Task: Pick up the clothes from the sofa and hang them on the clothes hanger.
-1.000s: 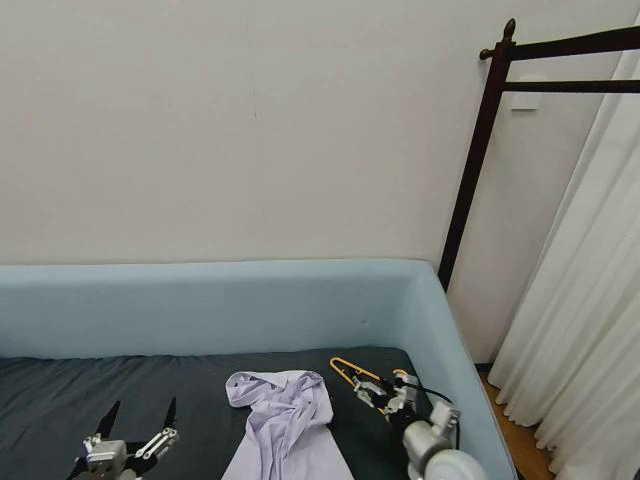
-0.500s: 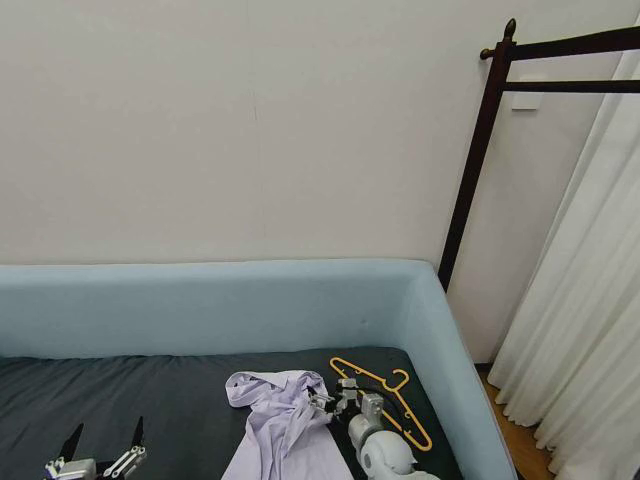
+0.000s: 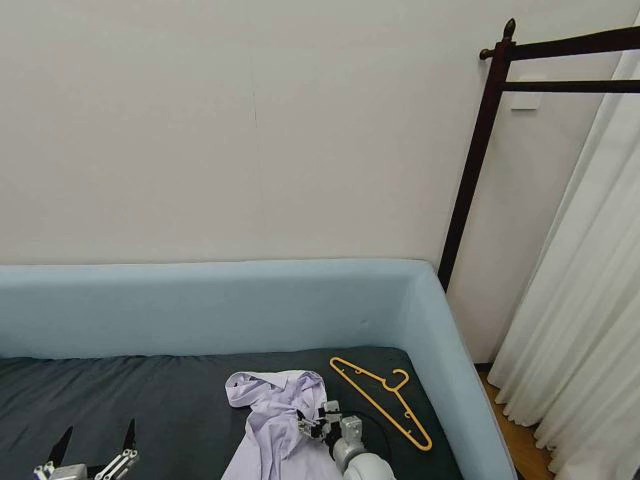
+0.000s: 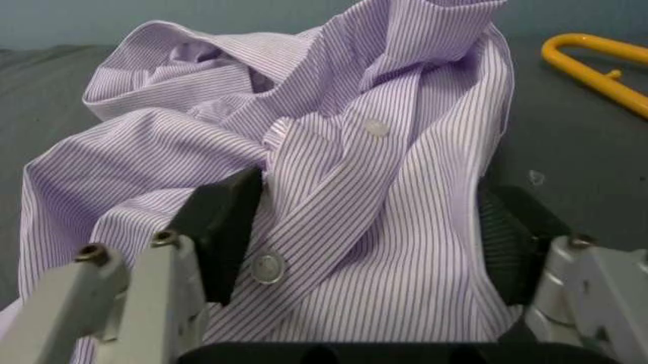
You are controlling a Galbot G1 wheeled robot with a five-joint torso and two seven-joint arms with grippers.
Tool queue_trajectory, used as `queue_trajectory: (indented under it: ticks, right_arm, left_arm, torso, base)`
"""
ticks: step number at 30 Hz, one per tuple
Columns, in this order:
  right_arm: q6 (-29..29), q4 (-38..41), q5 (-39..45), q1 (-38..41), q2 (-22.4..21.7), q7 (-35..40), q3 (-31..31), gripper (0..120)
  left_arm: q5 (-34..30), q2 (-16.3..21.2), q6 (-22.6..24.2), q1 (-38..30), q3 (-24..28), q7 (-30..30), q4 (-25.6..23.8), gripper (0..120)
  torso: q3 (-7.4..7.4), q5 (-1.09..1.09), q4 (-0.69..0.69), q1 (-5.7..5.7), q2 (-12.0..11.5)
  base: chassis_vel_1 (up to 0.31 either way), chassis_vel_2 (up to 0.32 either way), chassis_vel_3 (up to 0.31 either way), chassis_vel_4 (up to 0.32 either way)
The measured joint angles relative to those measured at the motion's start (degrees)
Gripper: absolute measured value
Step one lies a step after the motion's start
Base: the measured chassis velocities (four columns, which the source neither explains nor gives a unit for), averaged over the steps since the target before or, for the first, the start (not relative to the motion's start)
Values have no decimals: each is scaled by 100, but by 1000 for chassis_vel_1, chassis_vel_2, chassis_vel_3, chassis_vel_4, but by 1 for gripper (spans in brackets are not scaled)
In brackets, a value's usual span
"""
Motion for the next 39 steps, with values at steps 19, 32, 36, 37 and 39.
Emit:
queue_trajectory:
  ticks: [19,32,36,37,39]
  right_arm:
    - [607,112,-147,-179,-140,-243,154,0]
    - [1120,1327,981,80,-502,-300,-112,0]
    - [1129,1906,1680,514,-626,-120,-258,0]
    - [1129,2146,1922,750,-664,4,-304,0]
    - [1129,2344,2089,919,-690,119,-331,0]
  left_arm:
    - [-34,178,28,-392,303,-75,255,100]
    - [-66,140,-163,-382,223,-162,381,100]
    - [-70,136,-219,-393,216,-170,462,100]
    - [-73,132,-230,-406,217,-174,488,100]
    - [-77,131,-238,-412,216,-178,496,100]
  torso:
    - [0,0,0,0,0]
    - [0,0,0,0,0]
    - [0,0,1,0,0]
    - [0,0,0,1,0]
    - [0,0,0,0,0]
  base:
    - [0,0,0,0]
    - [0,0,0,0]
    - [0,0,0,0]
    - [0,0,0,0]
    - [0,0,0,0]
